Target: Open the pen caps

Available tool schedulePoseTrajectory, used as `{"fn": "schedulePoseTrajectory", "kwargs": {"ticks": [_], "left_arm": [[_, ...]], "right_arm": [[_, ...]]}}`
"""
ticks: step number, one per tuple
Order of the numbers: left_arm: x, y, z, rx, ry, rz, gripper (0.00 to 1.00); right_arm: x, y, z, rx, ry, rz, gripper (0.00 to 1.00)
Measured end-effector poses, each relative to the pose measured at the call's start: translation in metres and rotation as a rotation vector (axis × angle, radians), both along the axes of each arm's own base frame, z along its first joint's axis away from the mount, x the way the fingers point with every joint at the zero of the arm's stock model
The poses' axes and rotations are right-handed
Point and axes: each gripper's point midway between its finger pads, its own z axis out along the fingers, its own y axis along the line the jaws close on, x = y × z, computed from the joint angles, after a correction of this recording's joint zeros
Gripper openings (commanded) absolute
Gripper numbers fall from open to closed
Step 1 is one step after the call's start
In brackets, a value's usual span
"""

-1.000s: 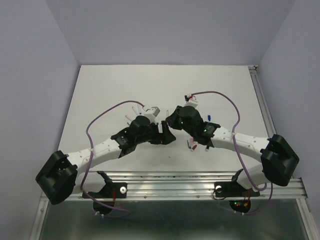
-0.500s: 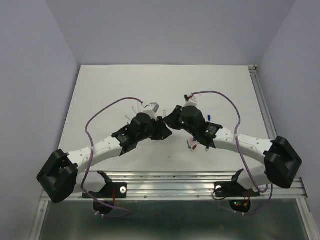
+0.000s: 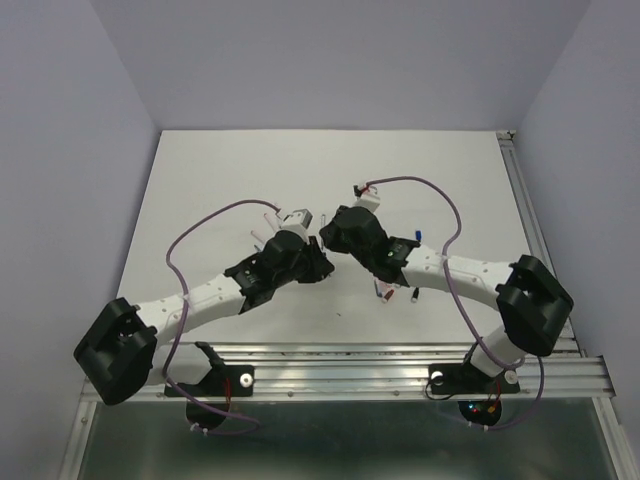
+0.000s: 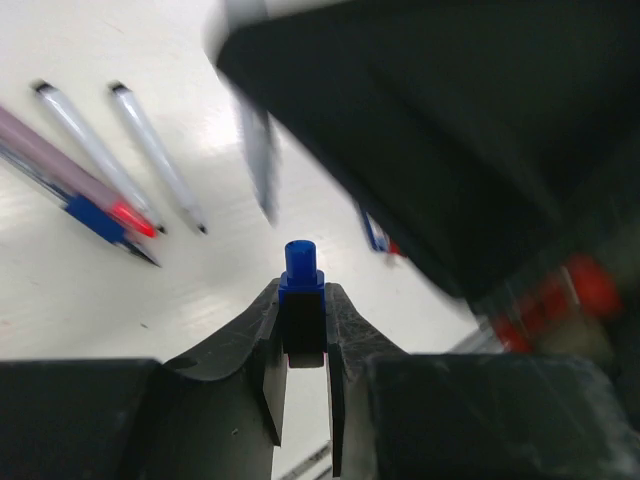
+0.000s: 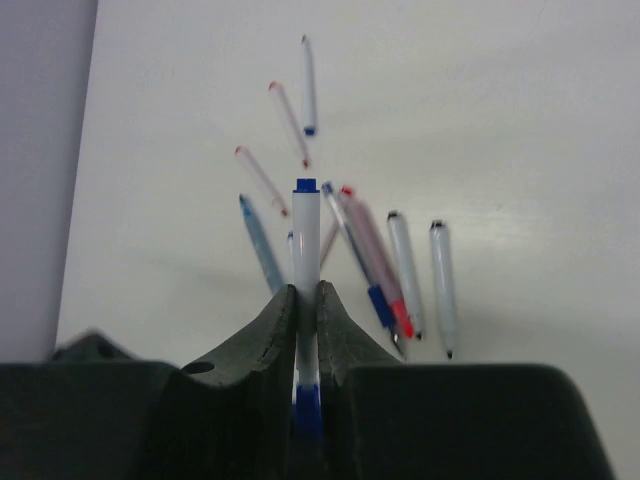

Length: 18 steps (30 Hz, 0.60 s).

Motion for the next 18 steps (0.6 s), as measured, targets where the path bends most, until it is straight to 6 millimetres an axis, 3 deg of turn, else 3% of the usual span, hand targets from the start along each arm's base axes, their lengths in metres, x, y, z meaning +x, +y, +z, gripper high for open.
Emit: {"fn": "schedulePoseTrajectory", "kwargs": {"ticks": [1, 4, 6, 10, 14, 16, 18], "left_arm": [[0.001, 0.002, -0.002, 0.003, 0.002, 0.012, 0.0], [-0.032, -0.013, -0.001, -0.034, 0.028, -0.087, 0.0], [-0.066, -0.027, 0.008, -0.085, 0.032, -0.192, 0.0], [-0.089, -0.029, 0.017, -0.149, 0.047, -0.23, 0.0], [-0.092, -0.025, 0.012, -0.157, 0.068, -0.203, 0.0], [-0.088, -0.023, 0.011, -0.152, 0.063, -0.179, 0.0], [-0.082, -0.022, 0.008, -0.129, 0.06, -0.152, 0.0]], "right_arm": [[0.007, 0.001, -0.001, -0.02, -0.007, -0.026, 0.01], [0.049, -0.009, -0.003, -0.062, -0.043, -0.166, 0.01], [0.087, -0.028, -0.008, -0.086, -0.053, -0.284, 0.01], [0.136, -0.07, -0.016, -0.108, -0.05, -0.439, 0.01], [0.146, -0.088, -0.011, -0.122, -0.064, -0.481, 0.01], [0.141, -0.088, -0.008, -0.122, -0.072, -0.469, 0.01], [0.122, -0.097, -0.006, -0.124, -0.075, -0.456, 0.01]]}}
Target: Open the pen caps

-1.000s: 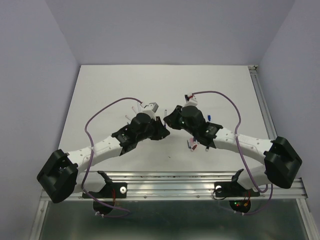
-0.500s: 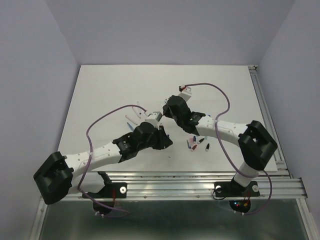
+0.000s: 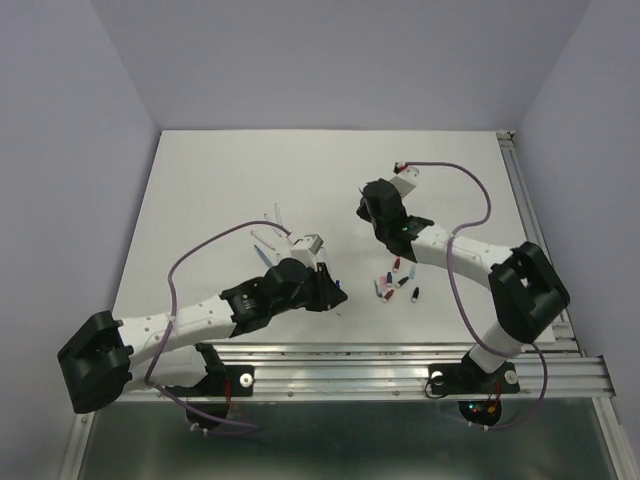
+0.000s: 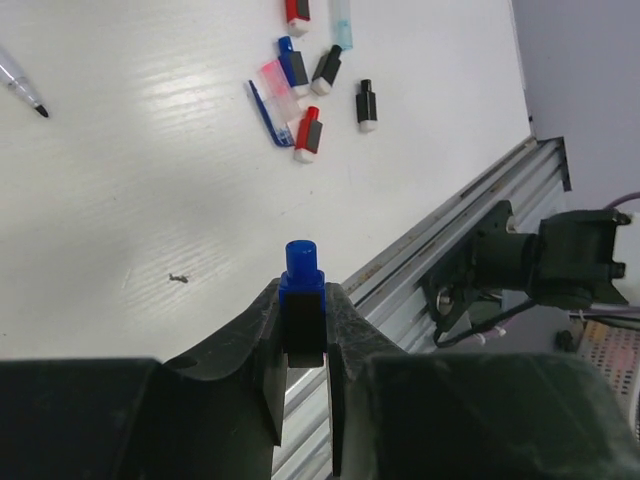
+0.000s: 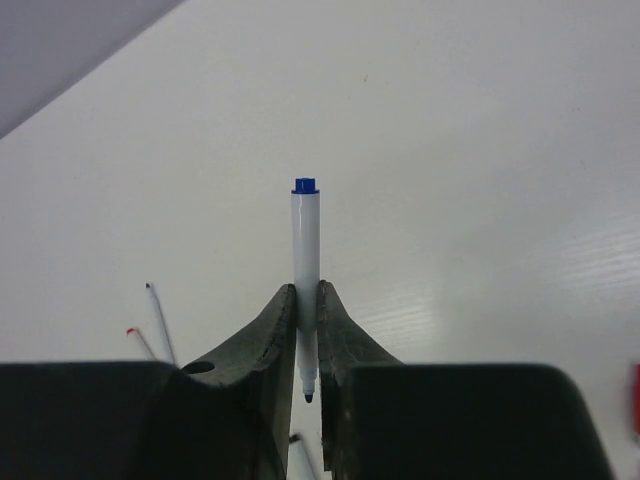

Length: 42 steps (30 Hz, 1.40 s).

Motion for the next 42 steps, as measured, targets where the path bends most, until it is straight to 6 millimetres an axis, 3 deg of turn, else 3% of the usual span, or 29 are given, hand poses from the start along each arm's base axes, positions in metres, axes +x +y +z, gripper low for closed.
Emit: {"fn": "schedulePoseTrajectory", "kwargs": {"ticks": [5, 9, 13, 18, 26, 32, 42], "left_arm": [[0.02, -0.007, -0.01, 0.082, -0.003, 0.035, 0.0], [0.048, -0.021, -0.019, 0.143, 0.0, 0.056, 0.0], [0.069, -0.038, -0.028, 0.185, 0.003, 0.059, 0.03], [0.085, -0.066, -0.05, 0.233, 0.031, 0.023, 0.04], [0.088, -0.081, -0.087, 0.304, 0.094, -0.027, 0.25], [0.085, -0.084, -0.086, 0.299, 0.106, -0.051, 0.48], [0.08, -0.086, -0.08, 0.287, 0.101, -0.088, 0.69]], "right_arm": [[-0.049, -0.032, 0.003, 0.002, -0.001, 0.015, 0.01], [-0.08, -0.056, -0.001, 0.009, 0.003, 0.011, 0.02], [-0.098, -0.072, -0.003, 0.001, 0.009, 0.003, 0.03], [-0.105, -0.08, 0.007, 0.017, -0.019, -0.003, 0.04], [-0.109, -0.088, 0.019, 0.022, -0.045, -0.027, 0.06], [-0.111, -0.093, 0.018, 0.011, -0.044, -0.041, 0.06], [-0.117, -0.098, 0.02, 0.006, -0.037, -0.044, 0.06]]}}
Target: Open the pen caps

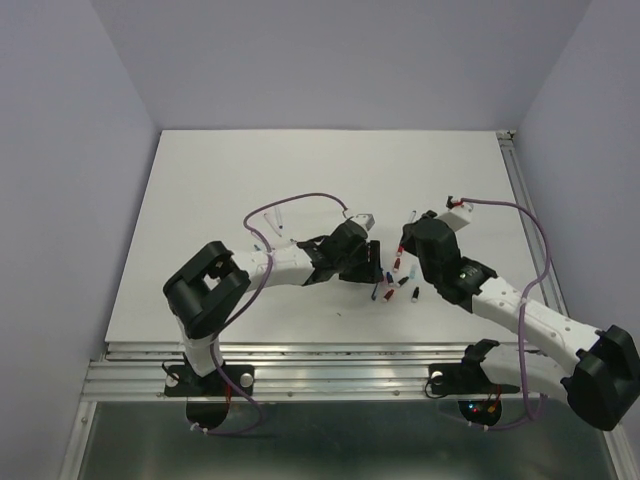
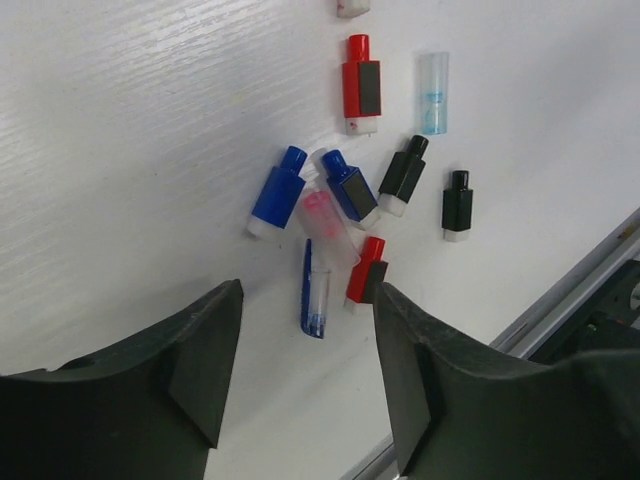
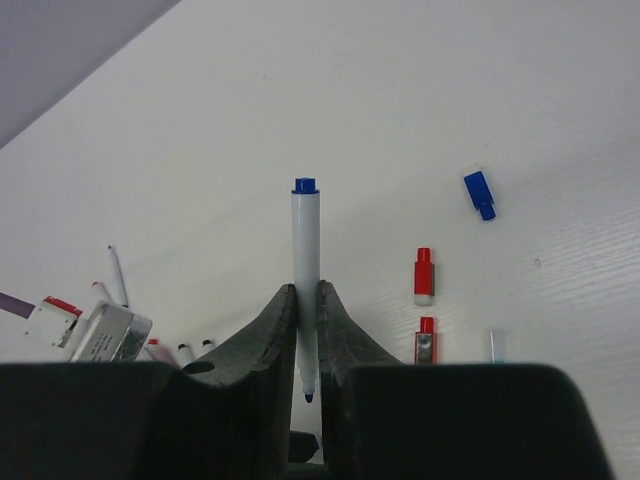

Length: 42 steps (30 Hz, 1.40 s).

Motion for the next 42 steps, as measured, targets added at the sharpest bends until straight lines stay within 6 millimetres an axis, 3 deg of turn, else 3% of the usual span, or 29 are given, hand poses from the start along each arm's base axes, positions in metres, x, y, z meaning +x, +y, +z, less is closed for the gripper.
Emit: {"fn": "schedulePoseTrajectory", "kwargs": {"ticks": [4, 6, 7, 9, 12, 16, 21, 26, 33, 37, 42], "left_arm": [[0.0, 0.002, 0.025, -0.038, -0.039, -0.004, 0.85], [0.0, 0.006, 0.037, -0.057, -0.061, 0.002, 0.86], [0.001, 0.01, 0.048, -0.075, -0.08, 0.01, 0.99], [0.002, 0.018, 0.06, -0.093, -0.104, 0.024, 0.99], [0.009, 0.043, 0.077, -0.109, -0.141, 0.083, 0.99], [0.024, 0.098, 0.098, -0.108, -0.203, 0.24, 0.99], [0.04, 0.176, 0.12, -0.057, -0.272, 0.548, 0.99], [0.031, 0.222, 0.112, 0.02, -0.262, 0.742, 0.99], [0.012, 0.254, 0.086, 0.121, -0.236, 0.807, 0.99], [0.012, 0.259, 0.092, 0.111, -0.254, 0.825, 0.99], [0.012, 0.26, 0.097, 0.097, -0.263, 0.832, 0.99]], "right_arm": [[-0.002, -0.001, 0.005, 0.008, -0.009, 0.001, 0.07], [-0.003, -0.002, 0.007, 0.012, -0.014, 0.004, 0.07], [-0.004, -0.001, 0.009, 0.016, -0.016, 0.009, 0.07], [-0.005, 0.0, 0.01, 0.02, -0.018, 0.021, 0.07], [-0.006, 0.006, 0.008, 0.014, -0.008, 0.059, 0.07], [-0.006, 0.023, 0.0, -0.006, 0.015, 0.16, 0.07], [0.004, 0.069, -0.046, -0.053, 0.148, 0.339, 0.08], [0.014, 0.123, -0.097, -0.124, 0.287, 0.495, 0.1], [0.035, 0.18, -0.122, -0.171, 0.332, 0.656, 0.14], [0.046, 0.196, -0.134, -0.193, 0.347, 0.701, 0.17], [0.04, 0.194, -0.148, -0.224, 0.389, 0.729, 0.21]]}}
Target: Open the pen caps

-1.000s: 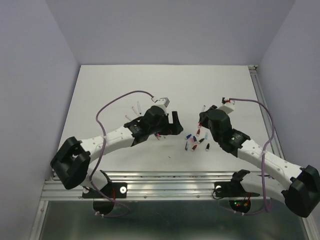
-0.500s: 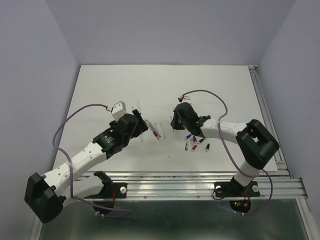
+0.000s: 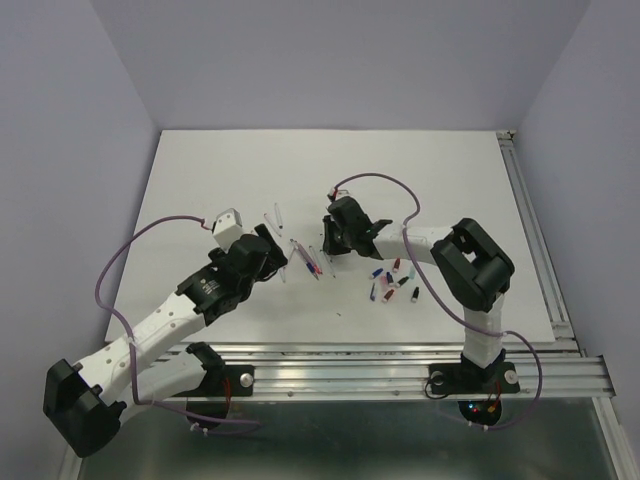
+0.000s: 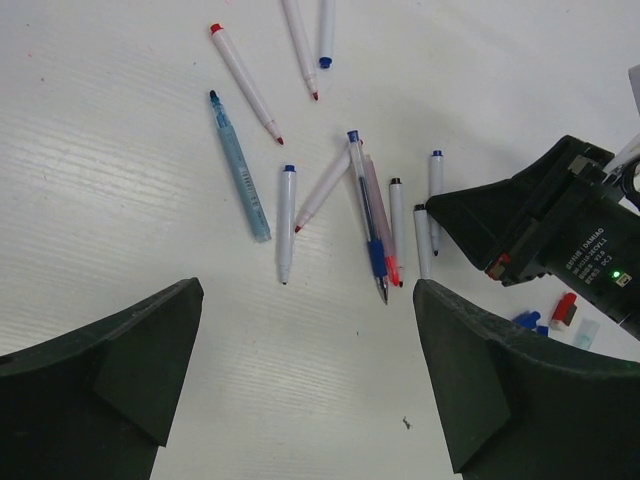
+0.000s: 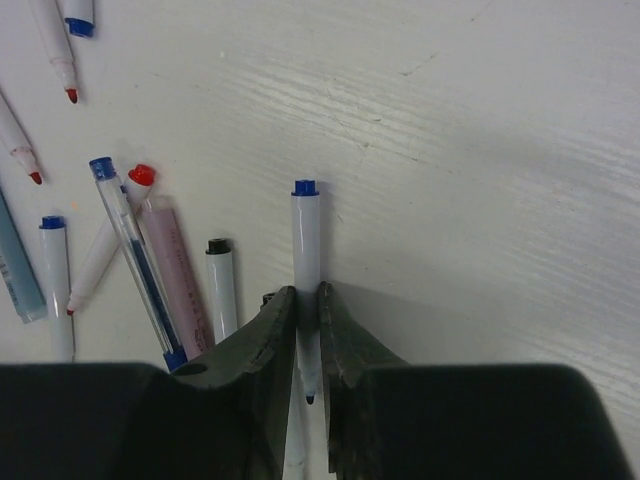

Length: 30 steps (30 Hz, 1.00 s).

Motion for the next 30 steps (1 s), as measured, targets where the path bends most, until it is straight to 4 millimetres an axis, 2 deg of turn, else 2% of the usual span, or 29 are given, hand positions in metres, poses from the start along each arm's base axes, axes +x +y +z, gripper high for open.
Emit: {"fn": "schedulePoseTrajectory", "kwargs": {"ticks": [6, 8, 9, 14, 16, 17, 19, 20, 21, 22, 23, 24, 26, 28, 30], "left_arm": [[0.0, 0.0, 0.0, 0.001, 0.001, 0.001, 0.99], [0.0, 0.0, -0.001, 0.001, 0.002, 0.0, 0.99], [0.0, 0.0, -0.001, 0.001, 0.002, -0.001, 0.99], [0.0, 0.0, 0.0, -0.001, 0.002, -0.003, 0.99], [0.0, 0.0, 0.0, -0.001, 0.002, -0.003, 0.99], [0.0, 0.0, 0.0, -0.001, 0.001, -0.003, 0.99], [0.0, 0.0, 0.001, -0.004, -0.002, -0.001, 0.99], [0.0, 0.0, 0.002, -0.007, -0.005, 0.001, 0.99], [0.0, 0.001, 0.003, -0.009, -0.007, 0.002, 0.99], [0.0, 0.001, 0.004, -0.014, -0.011, 0.004, 0.99], [0.0, 0.002, 0.005, -0.018, -0.014, 0.009, 0.99], [-0.001, 0.003, 0.006, -0.019, -0.018, 0.016, 0.99], [-0.001, 0.007, 0.008, -0.019, -0.023, 0.033, 0.99], [-0.001, 0.01, 0.01, -0.016, -0.025, 0.052, 0.99], [0.0, 0.013, 0.015, -0.018, -0.034, 0.072, 0.99]], "right_arm": [[-0.003, 0.001, -0.001, -0.012, 0.006, 0.017, 0.28], [-0.004, 0.002, -0.001, -0.013, 0.006, 0.022, 0.4], [-0.005, 0.002, -0.001, -0.012, 0.007, 0.025, 0.43], [-0.008, 0.003, 0.008, -0.006, 0.003, 0.035, 0.45], [-0.007, 0.002, 0.019, 0.003, -0.018, 0.027, 0.5], [-0.007, 0.0, 0.028, 0.012, -0.037, 0.02, 0.53], [-0.01, -0.009, 0.056, 0.036, -0.084, -0.004, 0.7], [-0.01, -0.014, 0.075, 0.058, -0.121, -0.023, 0.96], [-0.009, -0.018, 0.095, 0.083, -0.158, -0.046, 1.0], [-0.009, -0.021, 0.105, 0.099, -0.177, -0.065, 1.0], [-0.009, -0.033, 0.134, 0.13, -0.24, -0.113, 1.0], [-0.011, -0.04, 0.149, 0.152, -0.27, -0.142, 1.0], [-0.016, -0.068, 0.177, 0.179, -0.338, -0.257, 1.0], [-0.021, -0.095, 0.192, 0.188, -0.381, -0.365, 1.0], [-0.029, -0.132, 0.205, 0.18, -0.424, -0.513, 1.0]]}}
